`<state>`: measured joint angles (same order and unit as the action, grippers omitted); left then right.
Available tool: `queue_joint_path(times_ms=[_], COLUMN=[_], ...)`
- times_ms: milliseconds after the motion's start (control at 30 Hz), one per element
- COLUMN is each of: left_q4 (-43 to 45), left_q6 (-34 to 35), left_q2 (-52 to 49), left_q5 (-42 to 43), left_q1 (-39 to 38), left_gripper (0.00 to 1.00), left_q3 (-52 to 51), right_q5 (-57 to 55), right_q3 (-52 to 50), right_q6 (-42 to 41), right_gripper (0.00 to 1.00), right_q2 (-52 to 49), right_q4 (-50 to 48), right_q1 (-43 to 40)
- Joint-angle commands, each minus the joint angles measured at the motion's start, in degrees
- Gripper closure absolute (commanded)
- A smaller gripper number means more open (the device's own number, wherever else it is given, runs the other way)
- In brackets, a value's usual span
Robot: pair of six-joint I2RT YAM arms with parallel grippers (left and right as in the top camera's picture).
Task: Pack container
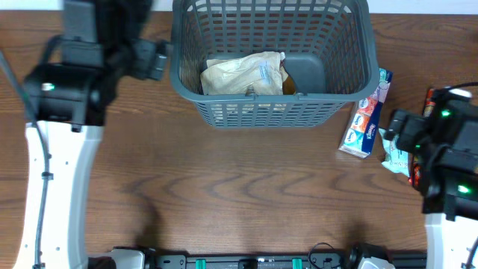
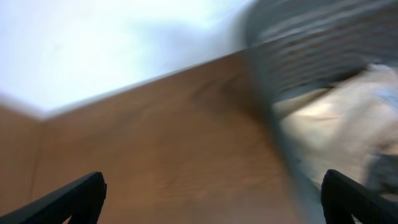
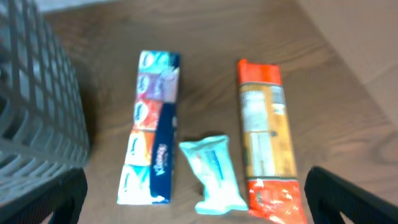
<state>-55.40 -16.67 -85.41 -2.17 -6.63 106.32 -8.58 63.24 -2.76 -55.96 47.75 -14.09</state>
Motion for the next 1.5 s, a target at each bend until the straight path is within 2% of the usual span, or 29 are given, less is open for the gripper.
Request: queue_joint_path(times_ms=[0,133,267,333,400,533,1000,1233,1467], left_q4=[-3.0,-8.3,-11.5,-12.5,-13.2,-14.0,-14.7,-15.6,-15.8], left_q6=[8.2,9.4,10.4,11.7,12.2,12.7,12.7,12.8,12.7], left_q2=[0.4,-1.1,-3.3,-4.6,-6.0,-8.2,-9.6,-9.6,-9.6], left_q5=[-2.4,-0.8,3.3,3.2,3.2,3.2,3.3,3.3,6.7], left_q1=[6.8,12.9,16.2,17.2,17.8,17.9,17.9,17.8,17.8], left_gripper=[0.01,0.01,0.01,0.01,0.01,0.02,0.01,0.01,0.01], left_q3=[0.1,-0.5,-1.6,-2.1,-2.6,-3.1,-3.1,-3.1,-3.1], right_q5=[4.2,12.7,13.5,12.0,9.9,9.9,10.1,10.7,15.7], right_q3=[7.3,15.2,16.3,16.3,16.3,16.3,16.7,16.7,16.7], right_q6=[0.3,7.2,7.3,5.3,-0.3,-5.8,-8.1,-9.2,-9.2], right_gripper=[0.01,0.01,0.01,0.01,0.01,0.01,0.01,0.01,0.01], right_q2=[-0.9,-2.0,-1.3,-1.9,-3.7,-11.4,-37.9,-44.5,-45.4], right_q4=[4.7,11.4,9.5,8.6,9.1,12.1,10.4,8.6,2.7], right_q1=[-3.4,-5.0,-5.0,-5.0,-5.0,-5.2,-5.4,-5.3,-5.3])
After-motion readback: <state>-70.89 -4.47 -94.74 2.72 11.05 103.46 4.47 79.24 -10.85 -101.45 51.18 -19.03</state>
